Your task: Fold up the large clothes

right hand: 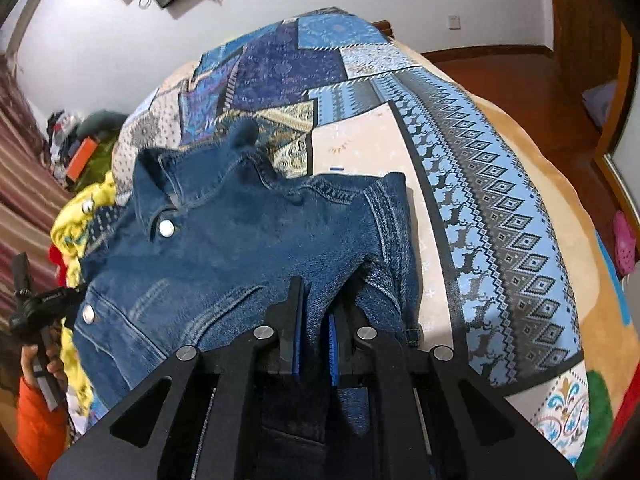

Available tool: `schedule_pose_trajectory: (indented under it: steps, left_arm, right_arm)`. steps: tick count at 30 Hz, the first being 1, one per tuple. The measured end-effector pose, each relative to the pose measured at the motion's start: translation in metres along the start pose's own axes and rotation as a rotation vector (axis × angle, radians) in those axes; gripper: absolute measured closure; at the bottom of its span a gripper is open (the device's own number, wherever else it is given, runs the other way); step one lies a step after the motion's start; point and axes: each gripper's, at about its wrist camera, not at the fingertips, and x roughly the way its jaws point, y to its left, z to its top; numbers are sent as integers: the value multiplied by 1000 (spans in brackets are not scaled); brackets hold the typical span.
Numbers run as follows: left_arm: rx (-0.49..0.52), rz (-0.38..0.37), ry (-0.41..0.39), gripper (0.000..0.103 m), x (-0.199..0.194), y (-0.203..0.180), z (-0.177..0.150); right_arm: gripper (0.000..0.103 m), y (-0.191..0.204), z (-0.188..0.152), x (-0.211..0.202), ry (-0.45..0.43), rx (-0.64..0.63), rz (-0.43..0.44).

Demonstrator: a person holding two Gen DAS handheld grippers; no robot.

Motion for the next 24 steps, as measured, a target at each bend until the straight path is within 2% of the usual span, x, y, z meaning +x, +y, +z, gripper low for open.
schedule_pose_trajectory:
  steps: [7,9,11,13,14,17,20,21,22,24]
  left_arm:
    - [98,26,6,94,-5,-6,-6]
    - [106,37,8,94,-6,-6,-9]
    - [106,41,14,94,-8,-5,-11]
    - [91,41,19,94,-10,-2,-14]
    - [81,40,23,94,-13,-1,-15]
    - [101,55,16,93,-29,-4,-21]
    - [161,79,-1,74,-51,-15,-30]
    - [178,83,-3,60,-58,-19,-34]
    - [197,103,-11,38,-67,-24,-38]
    - [226,156,-68,19,-84,-32,-44]
  right_arm:
    - [92,0,2,-12,52,-84,20]
    - [82,-1,1,-17,67,-88,23]
    - [81,-3,1,-25,59,-96,-8]
    - [69,-10,0,-39,37,-87,-48]
    - [57,-13,-1,-46,20,-73,-85]
    - [56,-18,-6,-69,-34,-89,-186]
    - [56,-16,-16,-91,-49,-119,-210]
    - [56,-15,-19,-96,-53,-127,-210]
    - [56,-12,-22,-101,-59,-136,-210]
    - [56,-2,-30,-109,-71,-152,-198]
